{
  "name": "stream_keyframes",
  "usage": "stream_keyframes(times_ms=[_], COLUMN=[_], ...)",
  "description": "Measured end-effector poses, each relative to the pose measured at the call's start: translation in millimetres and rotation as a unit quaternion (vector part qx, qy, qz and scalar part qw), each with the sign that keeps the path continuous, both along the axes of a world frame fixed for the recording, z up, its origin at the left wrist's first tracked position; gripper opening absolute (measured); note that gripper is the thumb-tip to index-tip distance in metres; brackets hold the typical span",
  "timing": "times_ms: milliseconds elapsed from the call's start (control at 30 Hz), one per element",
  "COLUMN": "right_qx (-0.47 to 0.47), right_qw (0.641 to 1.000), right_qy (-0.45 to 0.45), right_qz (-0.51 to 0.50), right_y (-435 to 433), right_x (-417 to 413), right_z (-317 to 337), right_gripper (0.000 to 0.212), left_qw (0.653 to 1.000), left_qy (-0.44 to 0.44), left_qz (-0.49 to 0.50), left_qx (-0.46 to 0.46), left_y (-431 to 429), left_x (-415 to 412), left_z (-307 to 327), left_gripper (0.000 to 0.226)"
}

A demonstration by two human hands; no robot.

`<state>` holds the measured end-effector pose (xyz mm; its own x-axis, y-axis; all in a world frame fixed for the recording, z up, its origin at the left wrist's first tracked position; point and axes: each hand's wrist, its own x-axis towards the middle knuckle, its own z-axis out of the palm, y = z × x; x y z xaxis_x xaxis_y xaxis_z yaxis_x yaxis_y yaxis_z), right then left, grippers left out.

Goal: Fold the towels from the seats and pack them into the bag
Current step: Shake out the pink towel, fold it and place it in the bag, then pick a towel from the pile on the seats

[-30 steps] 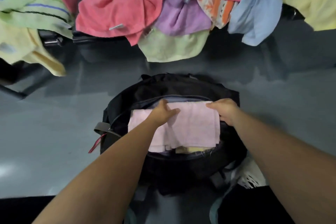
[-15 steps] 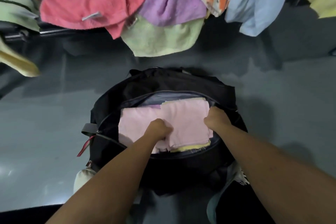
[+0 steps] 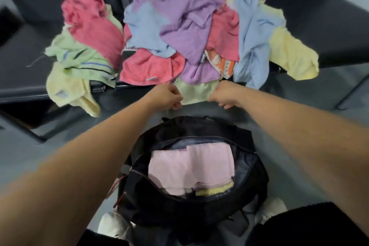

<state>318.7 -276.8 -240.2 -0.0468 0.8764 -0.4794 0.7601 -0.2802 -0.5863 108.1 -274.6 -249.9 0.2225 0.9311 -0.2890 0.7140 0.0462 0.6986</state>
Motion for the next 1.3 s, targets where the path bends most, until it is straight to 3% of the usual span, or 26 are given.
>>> stream_keyframes(times_ms=[100, 200, 267, 367, 433, 533, 600, 667, 733, 833, 900, 967, 1000, 1067, 1133, 1200, 1233, 1300], right_qx=[0.041, 0.161, 0.266, 0.334, 0.328, 0.296, 0.31, 0.329, 0.362, 0.423, 0.433, 0.452, 0.463, 0.472, 0.454, 0.422, 0.413, 0.379], right_qw=[0.997, 0.987, 0.962, 0.941, 0.943, 0.949, 0.923, 0.888, 0.876, 0.875, 0.885, 0.887, 0.884, 0.879, 0.882, 0.886, 0.884, 0.888], right_qy=[0.058, -0.007, -0.056, -0.045, -0.058, -0.107, -0.214, -0.291, -0.286, -0.21, -0.146, -0.071, -0.03, 0.039, 0.065, 0.061, 0.045, 0.007], right_qz=[0.016, 0.025, 0.027, 0.026, 0.022, 0.025, 0.083, 0.139, 0.139, 0.102, 0.082, 0.066, 0.055, 0.055, 0.106, 0.181, 0.215, 0.259], right_y=[4, 10, 12, 22, 37, 58, 67, 74, 83, 93, 94, 90, 84, 66, 40, 9, -6, -25], right_x=[-6, -7, -4, -1, -3, -10, -18, -26, -30, -29, -28, -29, -30, -33, -38, -41, -42, -40], right_z=[64, 106, 121, 119, 103, 79, 69, 60, 56, 57, 64, 73, 79, 94, 108, 114, 114, 113], right_gripper=[0.022, 0.016, 0.021, 0.008, 0.023, 0.073, 0.087, 0.076, 0.048, 0.016, 0.011, 0.009, 0.009, 0.009, 0.009, 0.008, 0.009, 0.008], left_qw=[0.996, 0.977, 0.968, 0.964, 0.971, 0.983, 0.981, 0.983, 0.985, 0.987, 0.983, 0.972, 0.954, 0.882, 0.823, 0.789, 0.79, 0.83], left_qy=[0.033, 0.104, 0.127, 0.138, 0.134, 0.14, 0.158, 0.133, 0.111, 0.059, 0.013, -0.116, -0.217, -0.407, -0.511, -0.566, -0.563, -0.501], left_qz=[0.008, 0.043, 0.052, 0.07, 0.089, 0.041, 0.034, 0.064, 0.081, 0.112, 0.152, 0.189, 0.206, 0.224, 0.197, 0.182, 0.193, 0.228], left_qx=[0.083, 0.182, 0.212, 0.215, 0.179, 0.111, 0.105, 0.107, 0.102, 0.097, 0.103, 0.074, 0.029, -0.081, -0.15, -0.156, -0.145, -0.094], left_y=[10, 19, 23, 24, 26, 34, 44, 52, 56, 60, 61, 61, 60, 55, 51, 45, 41, 35], left_x=[-6, -11, -13, -15, -18, -25, -30, -32, -33, -39, -40, -38, -35, -30, -26, -19, -14, -8], left_z=[58, 90, 93, 80, 63, 42, 39, 42, 46, 48, 54, 61, 67, 79, 90, 96, 99, 102], left_gripper=[0.01, 0.01, 0.021, 0.042, 0.048, 0.054, 0.042, 0.022, 0.017, 0.014, 0.014, 0.024, 0.033, 0.055, 0.07, 0.057, 0.042, 0.017])
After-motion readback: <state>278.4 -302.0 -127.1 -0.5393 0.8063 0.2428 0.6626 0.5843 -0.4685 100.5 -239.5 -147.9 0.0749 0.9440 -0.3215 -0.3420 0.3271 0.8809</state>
